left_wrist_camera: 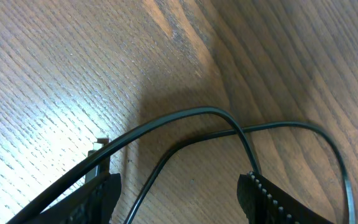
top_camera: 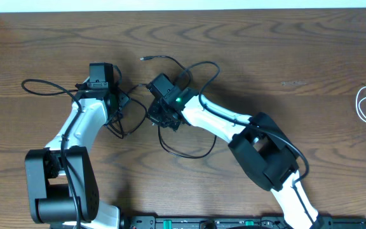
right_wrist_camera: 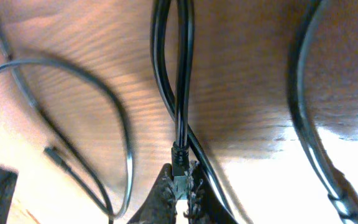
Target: Untangle cables
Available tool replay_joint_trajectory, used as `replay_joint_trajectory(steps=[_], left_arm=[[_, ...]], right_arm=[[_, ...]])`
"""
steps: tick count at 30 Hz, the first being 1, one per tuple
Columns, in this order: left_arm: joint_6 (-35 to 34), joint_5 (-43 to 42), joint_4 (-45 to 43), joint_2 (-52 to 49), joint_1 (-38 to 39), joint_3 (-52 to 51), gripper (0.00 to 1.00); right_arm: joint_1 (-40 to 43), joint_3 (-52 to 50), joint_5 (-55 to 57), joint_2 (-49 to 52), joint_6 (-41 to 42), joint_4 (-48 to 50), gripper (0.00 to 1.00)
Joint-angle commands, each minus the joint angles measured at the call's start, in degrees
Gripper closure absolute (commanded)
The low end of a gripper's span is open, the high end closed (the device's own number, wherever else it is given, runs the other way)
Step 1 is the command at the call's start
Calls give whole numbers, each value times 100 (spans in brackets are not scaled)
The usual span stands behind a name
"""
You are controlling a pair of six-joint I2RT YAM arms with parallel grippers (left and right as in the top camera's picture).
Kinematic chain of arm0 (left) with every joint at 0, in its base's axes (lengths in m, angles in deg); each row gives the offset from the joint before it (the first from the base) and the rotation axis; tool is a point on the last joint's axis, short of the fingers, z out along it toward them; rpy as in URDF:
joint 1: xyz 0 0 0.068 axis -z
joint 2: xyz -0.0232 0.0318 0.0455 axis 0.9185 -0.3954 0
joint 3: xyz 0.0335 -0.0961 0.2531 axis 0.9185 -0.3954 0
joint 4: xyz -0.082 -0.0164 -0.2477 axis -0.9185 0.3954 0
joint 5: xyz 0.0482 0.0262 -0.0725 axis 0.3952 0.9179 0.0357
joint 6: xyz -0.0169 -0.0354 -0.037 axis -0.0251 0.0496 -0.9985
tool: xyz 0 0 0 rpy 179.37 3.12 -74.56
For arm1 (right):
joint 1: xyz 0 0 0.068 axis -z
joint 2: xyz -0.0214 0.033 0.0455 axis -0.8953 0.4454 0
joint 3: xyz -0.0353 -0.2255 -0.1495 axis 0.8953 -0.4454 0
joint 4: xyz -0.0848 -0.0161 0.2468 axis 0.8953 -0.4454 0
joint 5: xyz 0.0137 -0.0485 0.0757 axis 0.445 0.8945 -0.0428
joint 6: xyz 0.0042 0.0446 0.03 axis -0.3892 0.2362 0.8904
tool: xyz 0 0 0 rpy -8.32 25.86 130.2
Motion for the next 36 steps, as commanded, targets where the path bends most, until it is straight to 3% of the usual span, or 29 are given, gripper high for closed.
replay_joint_trajectory(steps=[1, 11, 18, 36], left_arm=[[-31, 15, 15, 22, -2, 52, 35], [-31, 15, 17, 22, -2, 52, 35], [-31, 15, 17, 22, -2, 52, 35], [-31, 15, 17, 22, -2, 52, 35]], right_arm=[[-35, -28, 315, -540, -1532, -50, 99], [-31, -28, 568, -579, -2881, -769, 99], [-17, -28, 1056, -579, -2911, -1224, 99], [-140, -28, 1091, -579, -2949, -1703, 96]])
